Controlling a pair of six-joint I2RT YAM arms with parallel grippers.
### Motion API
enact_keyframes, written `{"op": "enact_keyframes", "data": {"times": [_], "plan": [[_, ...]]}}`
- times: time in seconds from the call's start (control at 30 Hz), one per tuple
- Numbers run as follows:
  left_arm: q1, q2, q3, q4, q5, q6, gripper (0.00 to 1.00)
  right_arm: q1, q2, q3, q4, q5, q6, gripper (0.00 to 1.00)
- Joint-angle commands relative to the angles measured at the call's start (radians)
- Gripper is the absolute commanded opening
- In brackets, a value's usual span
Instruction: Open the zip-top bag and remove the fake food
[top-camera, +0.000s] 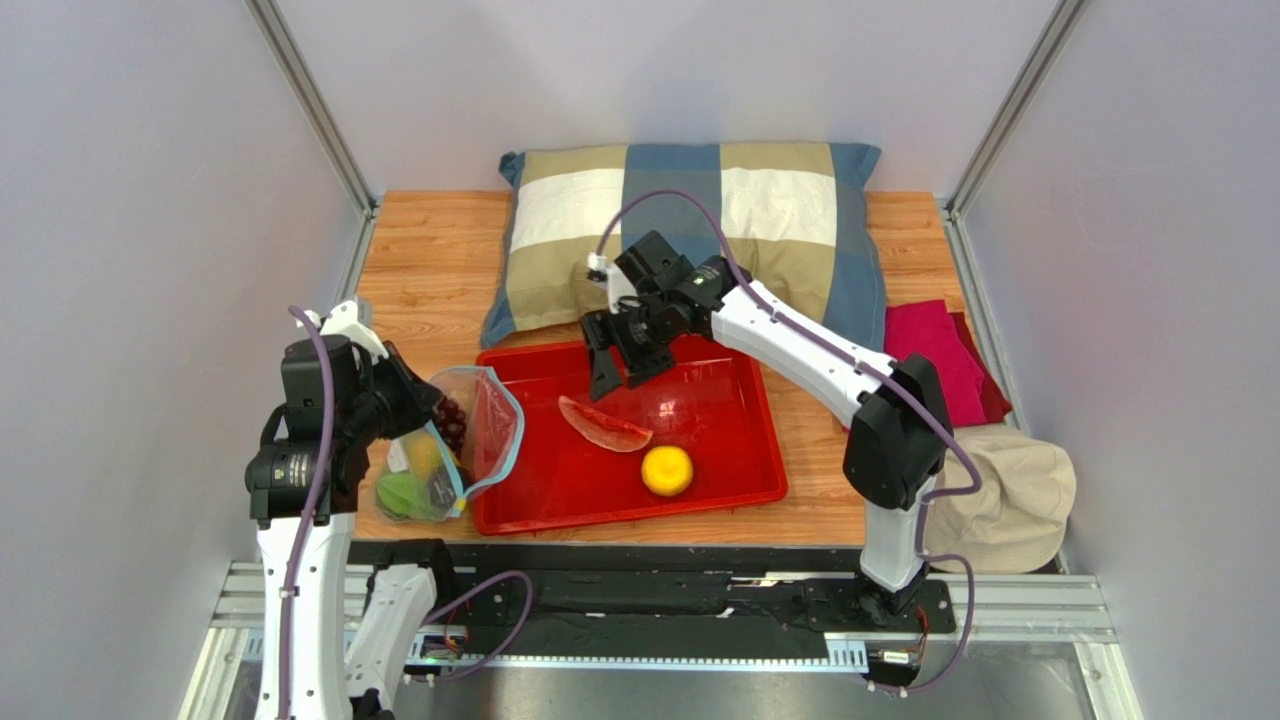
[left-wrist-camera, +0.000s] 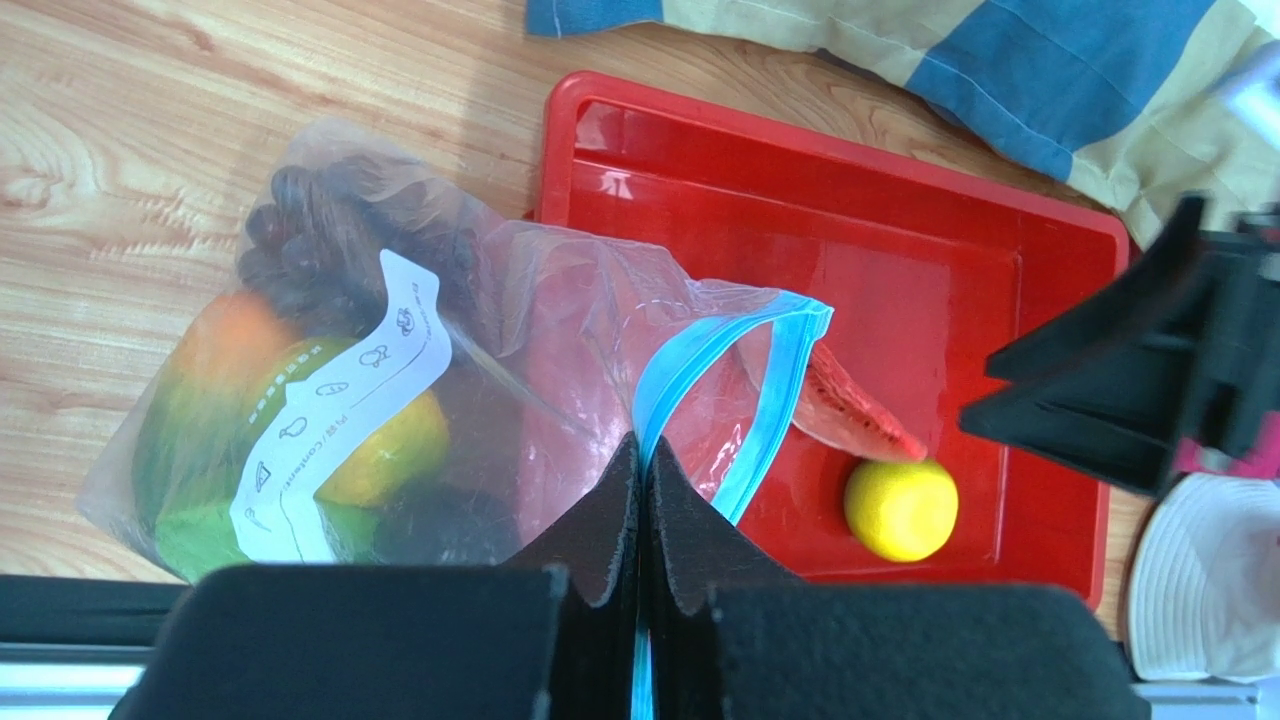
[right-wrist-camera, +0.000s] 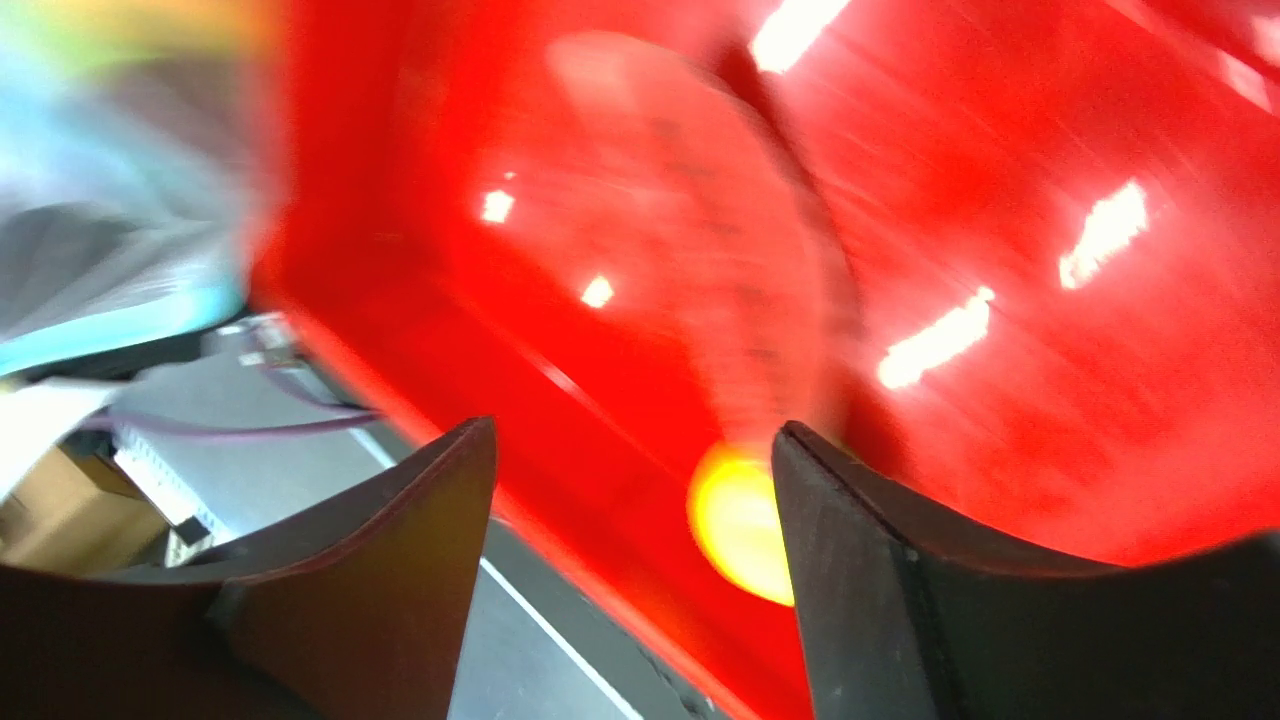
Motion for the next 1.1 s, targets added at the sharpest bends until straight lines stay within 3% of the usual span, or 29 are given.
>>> {"op": "enact_keyframes", "data": {"times": [0.0, 0.13, 0.4, 0.57, 0.77, 1.07], "plan": [[0.003, -0.026, 0.011, 0.024, 0.024, -0.004, 0.00, 0.161, -0.070, 0.120, 0.113, -0.011, 0.026, 0.64], [0.001, -0.027, 0.020, 0.018, 0.023, -0.009, 0.00, 0.238, 0.010, 0.205, 0.256, -0.102, 0.098, 0.49], [0.000, -0.046, 0.016, 0.019, 0.036, -0.036, 0.00, 0.345, 0.191, 0.302, 0.362, -0.119, 0.118, 0.43], [0.001, -0.056, 0.000, 0.023, 0.029, -0.058, 0.00, 0.357, 0.254, 0.288, 0.437, -0.122, 0.127, 0.47], [0.001, -0.101, -0.061, 0.046, 0.003, -0.167, 0.00, 0.368, 0.309, 0.279, 0.482, -0.130, 0.104, 0.63], [0.001, -0.098, -0.053, 0.045, 0.056, -0.176, 0.00, 0.370, 0.329, 0.186, 0.592, -0.263, 0.055, 0.71]]}}
